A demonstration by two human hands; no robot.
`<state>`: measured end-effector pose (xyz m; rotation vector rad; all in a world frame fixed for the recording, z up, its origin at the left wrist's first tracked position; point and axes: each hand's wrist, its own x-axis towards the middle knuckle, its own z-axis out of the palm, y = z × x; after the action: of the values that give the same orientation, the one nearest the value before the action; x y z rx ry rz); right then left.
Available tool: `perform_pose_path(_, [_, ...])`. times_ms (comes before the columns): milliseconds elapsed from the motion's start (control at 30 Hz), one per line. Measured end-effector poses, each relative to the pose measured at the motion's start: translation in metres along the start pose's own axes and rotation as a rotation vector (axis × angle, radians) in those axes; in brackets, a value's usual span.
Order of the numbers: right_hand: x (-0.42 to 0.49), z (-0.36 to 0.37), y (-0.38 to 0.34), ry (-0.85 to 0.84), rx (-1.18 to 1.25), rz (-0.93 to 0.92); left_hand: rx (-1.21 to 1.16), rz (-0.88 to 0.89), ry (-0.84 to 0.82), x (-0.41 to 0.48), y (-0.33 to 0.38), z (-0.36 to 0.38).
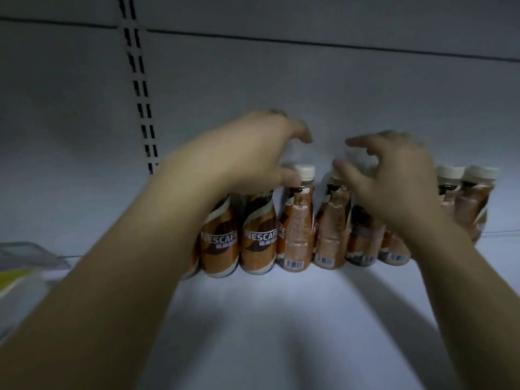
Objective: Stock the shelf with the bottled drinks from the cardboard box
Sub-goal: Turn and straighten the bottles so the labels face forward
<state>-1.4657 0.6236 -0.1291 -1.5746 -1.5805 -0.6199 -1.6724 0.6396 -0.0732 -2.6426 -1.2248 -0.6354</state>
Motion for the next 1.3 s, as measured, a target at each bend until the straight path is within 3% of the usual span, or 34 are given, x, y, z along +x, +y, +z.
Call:
perform_pose_path(233, [-0.017,0.011,0.004,-0.044,-0.039,0.022,0.026,-0.007,-0.14,0.031,0.01,0.026])
perform_pose_path(600, [-0.017,0.013,0.003,-0.159,0.257,0.081,0.044,0.064,-0.033,0.031,0.003,0.035])
perform_pose_path(867, [-0.015,0.02,0.005,-0.069,0.213,0.109,0.086,0.084,0.002,0.034,0.002,0.036])
perform_pose_path(1300, [-0.018,0.014,0.008,-0.153,0.248,0.041,0.233,-0.052,0.192,0.037,0.013,0.05])
